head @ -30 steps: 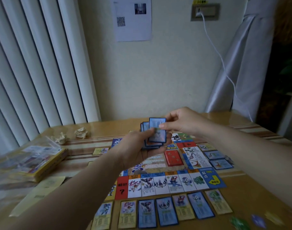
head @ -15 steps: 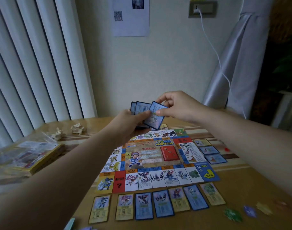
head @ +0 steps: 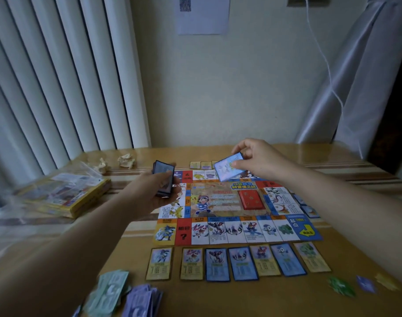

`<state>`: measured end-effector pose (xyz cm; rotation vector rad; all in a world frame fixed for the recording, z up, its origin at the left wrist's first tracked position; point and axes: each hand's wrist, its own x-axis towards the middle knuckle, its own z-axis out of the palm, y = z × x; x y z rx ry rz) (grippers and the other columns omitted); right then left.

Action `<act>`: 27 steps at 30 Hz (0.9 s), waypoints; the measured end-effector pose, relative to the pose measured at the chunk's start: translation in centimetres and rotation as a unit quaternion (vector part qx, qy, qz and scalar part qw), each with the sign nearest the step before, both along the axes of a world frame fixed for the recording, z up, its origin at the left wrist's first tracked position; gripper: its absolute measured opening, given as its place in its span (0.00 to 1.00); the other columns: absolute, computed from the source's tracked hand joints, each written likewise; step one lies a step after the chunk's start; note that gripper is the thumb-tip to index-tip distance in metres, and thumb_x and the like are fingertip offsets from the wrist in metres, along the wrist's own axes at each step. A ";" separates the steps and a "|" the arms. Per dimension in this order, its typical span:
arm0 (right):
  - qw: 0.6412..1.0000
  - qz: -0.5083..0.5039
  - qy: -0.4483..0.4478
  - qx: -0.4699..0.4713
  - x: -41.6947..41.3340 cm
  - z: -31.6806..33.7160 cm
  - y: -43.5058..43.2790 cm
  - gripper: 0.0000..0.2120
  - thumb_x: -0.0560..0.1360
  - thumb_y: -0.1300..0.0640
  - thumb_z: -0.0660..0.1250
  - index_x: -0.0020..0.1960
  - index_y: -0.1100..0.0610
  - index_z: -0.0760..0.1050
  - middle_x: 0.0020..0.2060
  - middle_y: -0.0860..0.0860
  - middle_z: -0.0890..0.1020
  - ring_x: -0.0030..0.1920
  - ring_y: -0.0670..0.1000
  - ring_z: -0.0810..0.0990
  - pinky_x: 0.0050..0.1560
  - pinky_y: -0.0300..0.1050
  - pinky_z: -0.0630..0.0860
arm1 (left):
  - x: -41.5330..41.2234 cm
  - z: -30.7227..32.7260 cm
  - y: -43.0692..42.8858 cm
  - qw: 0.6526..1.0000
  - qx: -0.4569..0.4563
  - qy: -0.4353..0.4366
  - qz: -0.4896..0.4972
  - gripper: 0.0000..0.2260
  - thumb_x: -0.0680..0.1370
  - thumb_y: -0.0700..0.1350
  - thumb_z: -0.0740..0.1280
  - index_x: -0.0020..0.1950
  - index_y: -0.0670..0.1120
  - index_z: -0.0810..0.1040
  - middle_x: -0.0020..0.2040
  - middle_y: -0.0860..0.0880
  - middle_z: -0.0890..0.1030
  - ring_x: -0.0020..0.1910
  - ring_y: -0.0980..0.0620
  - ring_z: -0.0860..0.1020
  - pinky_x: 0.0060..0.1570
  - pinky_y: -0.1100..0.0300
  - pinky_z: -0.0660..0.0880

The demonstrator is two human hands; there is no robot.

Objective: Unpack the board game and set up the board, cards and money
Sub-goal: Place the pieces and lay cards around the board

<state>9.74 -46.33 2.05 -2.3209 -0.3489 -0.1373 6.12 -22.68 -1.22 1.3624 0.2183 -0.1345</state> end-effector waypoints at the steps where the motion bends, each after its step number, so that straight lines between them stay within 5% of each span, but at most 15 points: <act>1: 1.000 -0.003 -0.001 -0.003 0.1 -0.1 0.3 0.07 0.76 0.61 0.67 0.50 0.55 0.71 0.49 0.54 0.82 0.38 0.46 0.79 0.29 0.34 0.70 | 0.0 -0.3 0.7 1.000 -0.011 0.000 0.014 0.08 0.82 0.39 0.57 0.54 0.46 0.75 0.40 0.43 0.76 0.35 0.49 0.76 0.32 0.58 0.78; 4: 1.000 -0.003 -0.002 -0.007 0.6 -0.6 1.6 0.07 0.76 0.60 0.67 0.47 0.53 0.69 0.50 0.54 0.82 0.41 0.50 0.80 0.31 0.38 0.72 | 0.1 -1.1 2.9 0.997 -0.027 -0.005 0.065 0.12 0.83 0.39 0.54 0.56 0.51 0.74 0.39 0.44 0.73 0.34 0.48 0.73 0.37 0.53 0.74; 10: 0.999 0.034 0.032 0.011 2.0 -1.1 5.7 0.06 0.80 0.63 0.59 0.57 0.56 0.68 0.54 0.57 0.78 0.36 0.50 0.83 0.37 0.43 0.80 | 0.6 -1.4 6.0 0.987 -0.003 0.012 0.157 0.08 0.82 0.40 0.57 0.44 0.47 0.72 0.38 0.46 0.71 0.32 0.51 0.68 0.37 0.57 0.72; 15: 0.998 0.057 0.027 -0.009 3.5 -1.5 8.1 0.14 0.78 0.65 0.63 0.63 0.57 0.69 0.59 0.56 0.78 0.27 0.45 0.80 0.27 0.32 0.71 | 1.5 -2.1 7.8 0.990 0.024 0.018 0.138 0.05 0.81 0.44 0.60 0.47 0.45 0.72 0.36 0.48 0.72 0.29 0.54 0.66 0.27 0.63 0.66; 19: 0.999 0.030 0.006 -0.036 4.2 -1.7 8.4 0.19 0.76 0.66 0.65 0.65 0.58 0.68 0.58 0.55 0.80 0.37 0.49 0.80 0.36 0.40 0.74 | 2.3 -2.8 8.3 0.992 0.019 0.018 0.126 0.04 0.81 0.44 0.60 0.49 0.45 0.72 0.36 0.48 0.71 0.28 0.54 0.64 0.22 0.65 0.62; 22: 0.999 -0.018 -0.035 -0.002 5.1 -1.9 7.5 0.13 0.75 0.65 0.67 0.58 0.59 0.72 0.52 0.56 0.82 0.43 0.51 0.79 0.33 0.39 0.70 | 2.6 -3.2 8.2 0.992 0.017 0.022 0.123 0.04 0.81 0.44 0.62 0.49 0.44 0.72 0.36 0.48 0.72 0.27 0.55 0.65 0.21 0.66 0.62; 27: 0.989 -0.111 -0.081 0.064 6.7 -1.3 4.9 0.09 0.74 0.63 0.69 0.53 0.60 0.73 0.50 0.57 0.82 0.49 0.55 0.79 0.45 0.42 0.69 | 3.5 -3.8 7.4 0.993 0.021 0.034 0.112 0.05 0.80 0.45 0.62 0.51 0.44 0.73 0.37 0.48 0.72 0.28 0.55 0.65 0.24 0.65 0.63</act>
